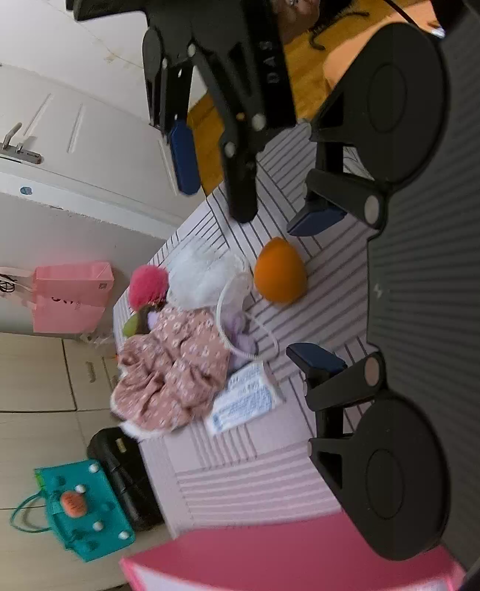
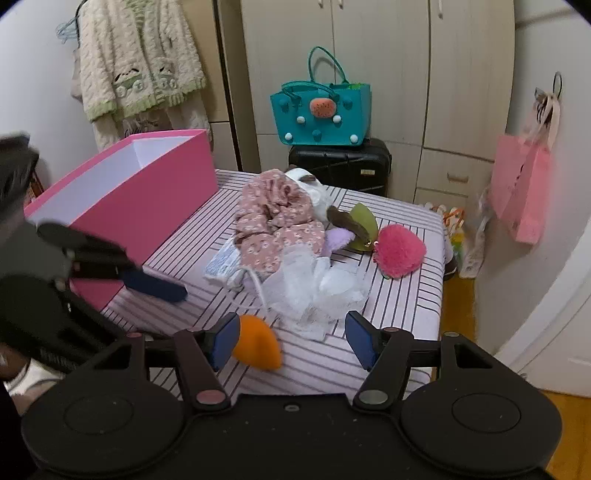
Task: Organize soft objects
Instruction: 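Grasp the orange sponge with the left gripper while the right approaches the white puff, then close the right gripper on the white mesh bath puff and lift it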
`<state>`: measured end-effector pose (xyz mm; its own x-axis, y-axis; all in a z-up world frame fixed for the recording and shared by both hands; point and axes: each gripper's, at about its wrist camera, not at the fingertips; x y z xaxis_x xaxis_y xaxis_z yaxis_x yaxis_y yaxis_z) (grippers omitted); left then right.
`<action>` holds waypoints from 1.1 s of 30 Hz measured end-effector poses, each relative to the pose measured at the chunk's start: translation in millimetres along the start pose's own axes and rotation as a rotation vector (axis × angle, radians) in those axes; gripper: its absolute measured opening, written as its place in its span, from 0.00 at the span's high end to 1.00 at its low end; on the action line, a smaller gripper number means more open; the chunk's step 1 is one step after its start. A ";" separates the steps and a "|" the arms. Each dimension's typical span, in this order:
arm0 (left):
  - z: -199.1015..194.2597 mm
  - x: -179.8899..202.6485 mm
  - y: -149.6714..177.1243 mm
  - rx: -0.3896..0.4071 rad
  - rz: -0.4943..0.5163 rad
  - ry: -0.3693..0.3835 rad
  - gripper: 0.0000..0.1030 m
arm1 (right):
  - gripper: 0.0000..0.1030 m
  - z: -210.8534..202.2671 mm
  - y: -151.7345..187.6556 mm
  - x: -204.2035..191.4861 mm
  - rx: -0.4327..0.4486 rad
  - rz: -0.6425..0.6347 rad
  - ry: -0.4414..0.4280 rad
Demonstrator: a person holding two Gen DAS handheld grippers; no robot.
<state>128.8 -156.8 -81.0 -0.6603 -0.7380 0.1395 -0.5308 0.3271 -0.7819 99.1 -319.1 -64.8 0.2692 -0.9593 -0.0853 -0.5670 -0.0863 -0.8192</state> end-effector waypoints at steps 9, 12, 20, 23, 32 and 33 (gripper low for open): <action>39.7 -0.1 5.0 -0.030 -0.097 0.061 0.39 | 0.17 43.2 -7.1 24.2 -0.047 0.028 -0.051; 42.5 4.7 4.4 0.004 -0.081 0.044 0.39 | 0.14 56.4 -8.6 26.6 -0.064 0.035 -0.052; 53.7 12.4 7.1 0.038 -0.050 0.006 0.41 | 0.11 84.7 -7.0 39.5 -0.116 0.064 -0.069; 56.9 15.1 10.2 0.055 -0.034 0.000 0.41 | 0.11 92.4 -3.6 44.5 -0.122 0.088 -0.073; 60.7 16.2 10.9 0.053 -0.030 0.004 0.54 | 0.28 90.3 7.3 47.8 -0.077 0.135 -0.061; 61.3 16.4 11.0 0.049 -0.023 0.005 0.55 | 0.37 88.4 8.1 49.1 -0.071 0.141 -0.054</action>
Point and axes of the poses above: each gripper's, at about its wrist camera, not at the fingertips, and z roughly the way its jaws point, x to its right, y to its underside, and after that the axes turned 10 degrees about x, right-handed
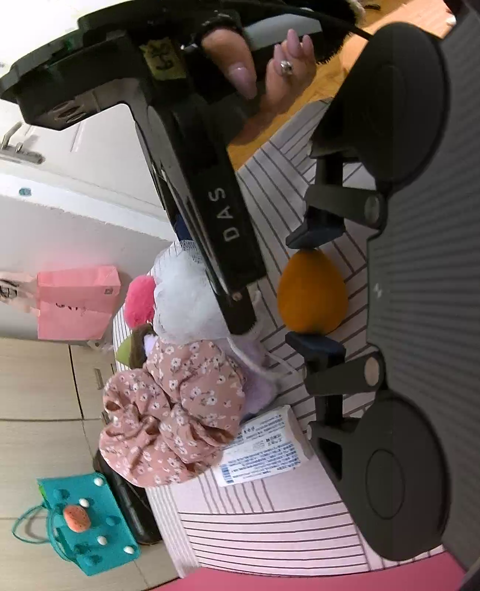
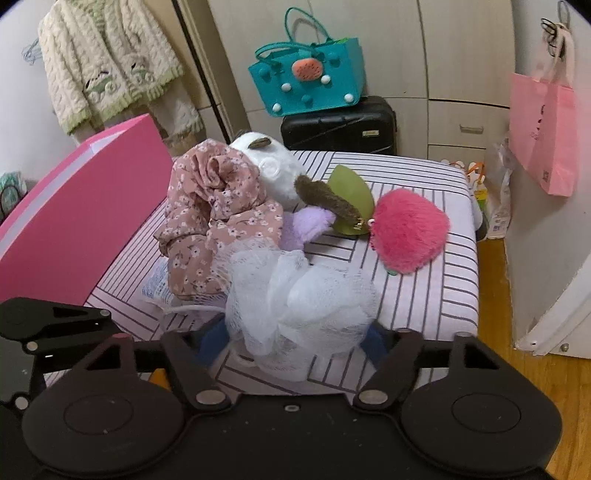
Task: Organize soft objects
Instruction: 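Close the right gripper on the white mesh bath puff and lift it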
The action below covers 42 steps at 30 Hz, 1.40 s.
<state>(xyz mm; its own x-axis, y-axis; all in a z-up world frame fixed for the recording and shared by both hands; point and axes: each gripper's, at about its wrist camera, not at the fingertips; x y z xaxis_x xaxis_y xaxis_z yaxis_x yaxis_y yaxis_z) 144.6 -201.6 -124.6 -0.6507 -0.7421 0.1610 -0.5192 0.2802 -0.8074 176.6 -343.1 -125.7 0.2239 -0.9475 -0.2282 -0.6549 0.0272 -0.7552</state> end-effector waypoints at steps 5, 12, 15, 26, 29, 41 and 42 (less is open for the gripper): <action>-1.2 1.2 0.8 0.004 0.019 0.008 0.56 | 0.61 -10.6 10.2 -1.2 0.040 -0.001 0.071; -13.2 -6.3 -0.4 0.000 0.002 0.021 0.56 | 0.86 -24.9 13.9 4.2 0.047 0.054 0.092; -17.5 -11.6 -1.5 -0.009 -0.030 0.037 0.56 | 0.86 -27.6 16.3 1.6 0.045 0.040 0.092; -34.9 -23.2 -3.4 -0.024 -0.084 0.049 0.56 | 0.90 -47.3 28.8 -22.0 -0.016 -0.028 0.122; -36.9 -27.4 -1.9 -0.056 -0.105 0.067 0.56 | 0.90 -52.1 32.0 -33.3 -0.046 -0.037 0.070; -47.9 -35.5 -2.4 -0.057 -0.103 0.043 0.56 | 0.28 -56.4 32.7 -51.6 -0.018 -0.163 0.086; -47.6 -36.8 -2.4 -0.060 -0.105 0.040 0.56 | 0.28 -54.7 31.1 -51.3 -0.015 -0.171 0.077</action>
Point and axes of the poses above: each gripper's, at about its wrist camera, not at the fingertips, and z roughly the way its jaws point, x to its right, y to its underside, and after that the axes turned 10 degrees about x, right-handed
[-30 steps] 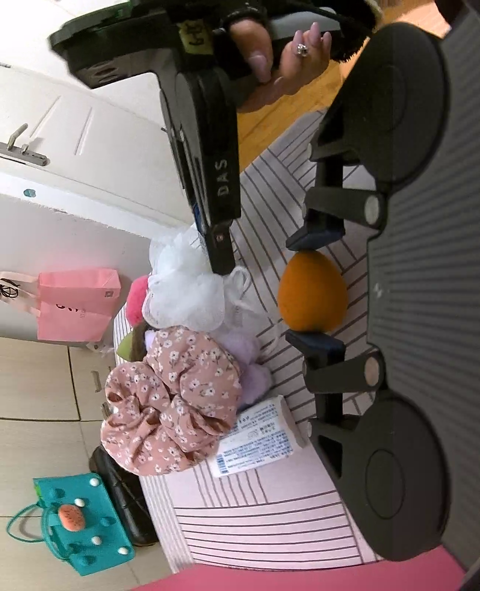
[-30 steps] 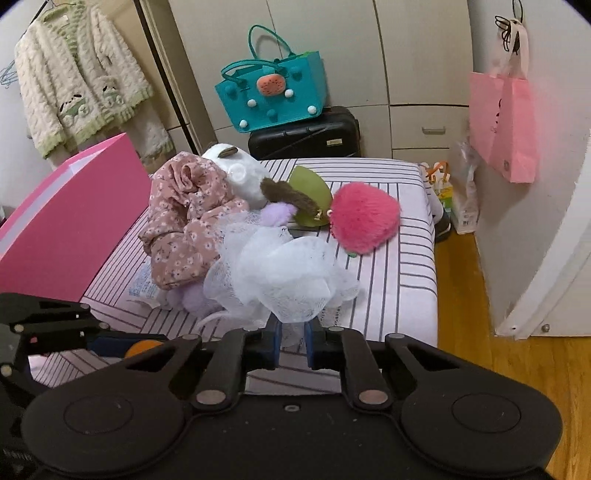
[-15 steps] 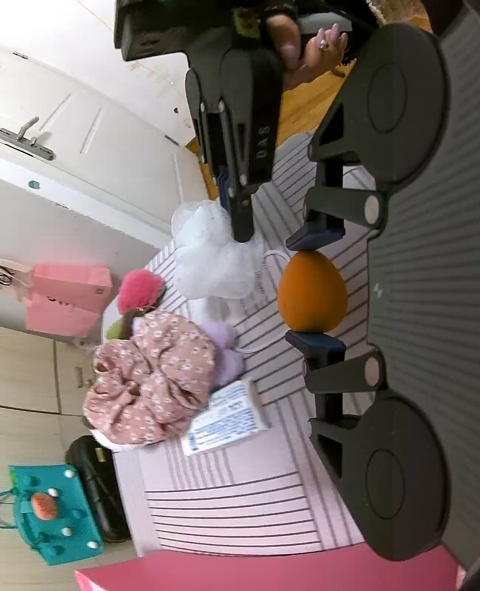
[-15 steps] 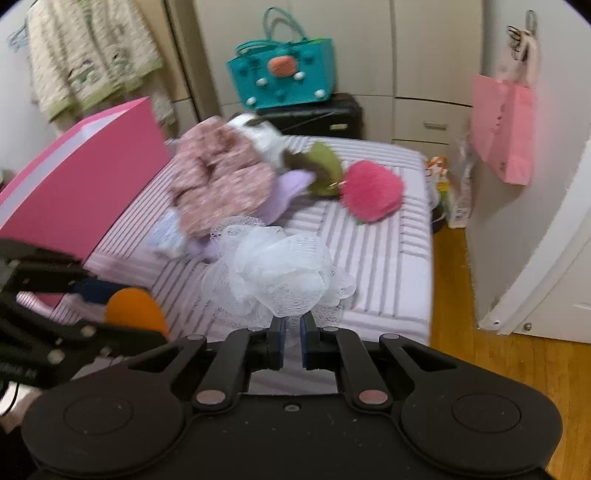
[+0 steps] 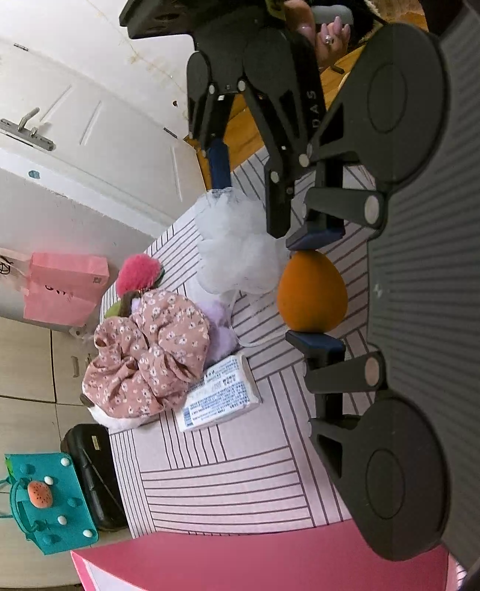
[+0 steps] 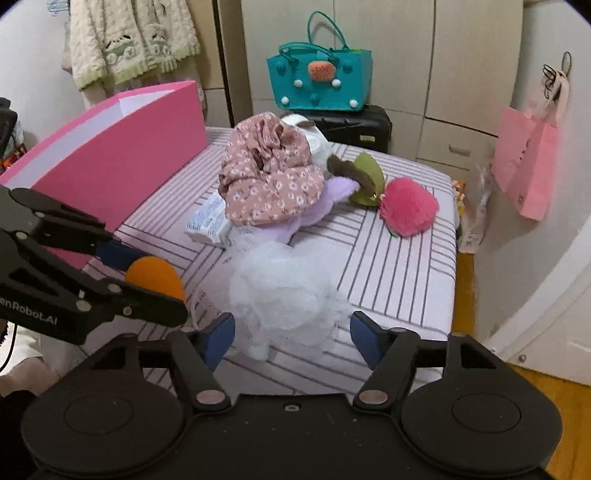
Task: Organize soft objects
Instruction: 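Close the right gripper on the white mesh bath puff and lift it, then carry the orange sponge and white puff together over the pink shoebox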
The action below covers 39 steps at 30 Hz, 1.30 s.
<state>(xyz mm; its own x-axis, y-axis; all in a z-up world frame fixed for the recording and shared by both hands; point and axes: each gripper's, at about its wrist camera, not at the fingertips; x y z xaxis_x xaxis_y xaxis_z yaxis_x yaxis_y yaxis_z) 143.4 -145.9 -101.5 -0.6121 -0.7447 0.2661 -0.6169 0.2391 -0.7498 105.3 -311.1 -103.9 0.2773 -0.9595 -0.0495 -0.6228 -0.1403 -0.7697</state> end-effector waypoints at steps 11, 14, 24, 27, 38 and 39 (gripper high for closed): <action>-1.3 -3.3 -3.3 -0.131 0.024 -0.052 0.56 | 0.61 34.0 -6.4 2.9 0.012 -0.055 -0.075; -5.2 -3.4 -5.3 -0.143 0.038 -0.070 0.56 | 0.71 26.6 -9.3 -1.7 0.010 -0.020 -0.091; -30.8 -14.0 -13.2 -0.157 0.042 -0.080 0.57 | 0.73 10.8 -22.7 -31.8 -0.105 0.105 -0.178; -42.1 -16.6 -15.5 -0.171 0.040 -0.067 0.57 | 0.73 5.5 -28.3 -40.7 -0.136 0.138 -0.223; -91.3 -23.9 -14.7 -0.191 0.030 -0.009 0.57 | 0.73 -14.5 -51.6 -80.2 -0.191 0.177 -0.395; -96.3 -24.3 -14.9 -0.190 0.032 -0.008 0.57 | 0.73 -16.3 -54.6 -83.5 -0.197 0.172 -0.401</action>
Point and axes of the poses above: each gripper's, at about its wrist camera, not at the fingertips, and z roughly the way its jaws point, x to its right, y to its underside, and after that the axes turned 10 degrees about x, right-handed
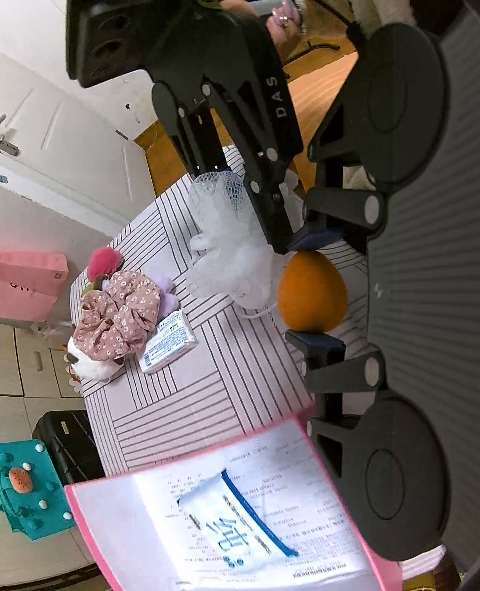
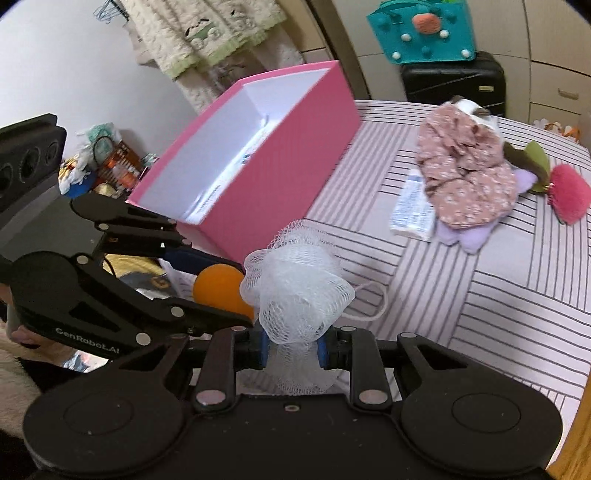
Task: Organize soft objects
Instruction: 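Carry the orange sponge and white puff together over the pink shoebox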
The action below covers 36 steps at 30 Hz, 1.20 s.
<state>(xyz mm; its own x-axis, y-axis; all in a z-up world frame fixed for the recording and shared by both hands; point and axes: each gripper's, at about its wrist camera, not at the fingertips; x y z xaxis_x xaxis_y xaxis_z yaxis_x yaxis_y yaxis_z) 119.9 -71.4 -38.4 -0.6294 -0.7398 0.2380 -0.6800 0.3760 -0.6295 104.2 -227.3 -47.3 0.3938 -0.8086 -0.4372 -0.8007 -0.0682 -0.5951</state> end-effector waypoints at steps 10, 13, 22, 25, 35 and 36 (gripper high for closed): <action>-52.1 -15.0 0.2 -0.013 0.014 -0.034 0.57 | 0.72 1.1 -27.5 -43.6 -0.024 -0.069 -0.067; -67.0 -28.0 -1.9 0.001 0.015 -0.060 0.57 | 0.72 9.1 -38.8 -53.6 -0.006 -0.096 -0.088; -98.5 -85.8 -3.2 0.143 -0.078 -0.122 0.56 | 0.72 36.1 -85.5 -93.6 0.009 -0.212 -0.168; -107.4 -101.0 -7.3 0.192 -0.091 -0.154 0.56 | 0.72 54.1 -104.4 -99.3 0.008 -0.245 -0.162; -111.1 -174.4 -38.1 0.344 -0.233 -0.221 0.56 | 0.72 105.5 -165.9 -96.7 0.040 -0.200 -0.169; -111.3 -179.2 -41.8 0.358 -0.240 -0.227 0.56 | 0.72 109.4 -169.0 -97.2 0.037 -0.201 -0.171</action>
<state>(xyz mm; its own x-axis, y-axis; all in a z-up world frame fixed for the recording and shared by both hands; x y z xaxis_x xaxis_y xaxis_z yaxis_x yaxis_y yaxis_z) 219.2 107.6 27.6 -0.3452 -0.9002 0.2653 -0.5988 -0.0064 -0.8009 250.7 -73.3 22.0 0.6165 -0.6700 -0.4136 -0.6827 -0.1932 -0.7047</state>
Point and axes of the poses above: each gripper's, at about its wrist camera, not at the fingertips, and z roughly the way its jaws point, x to its right, y to its underside, and after that the axes turned 10 degrees about x, right-handed
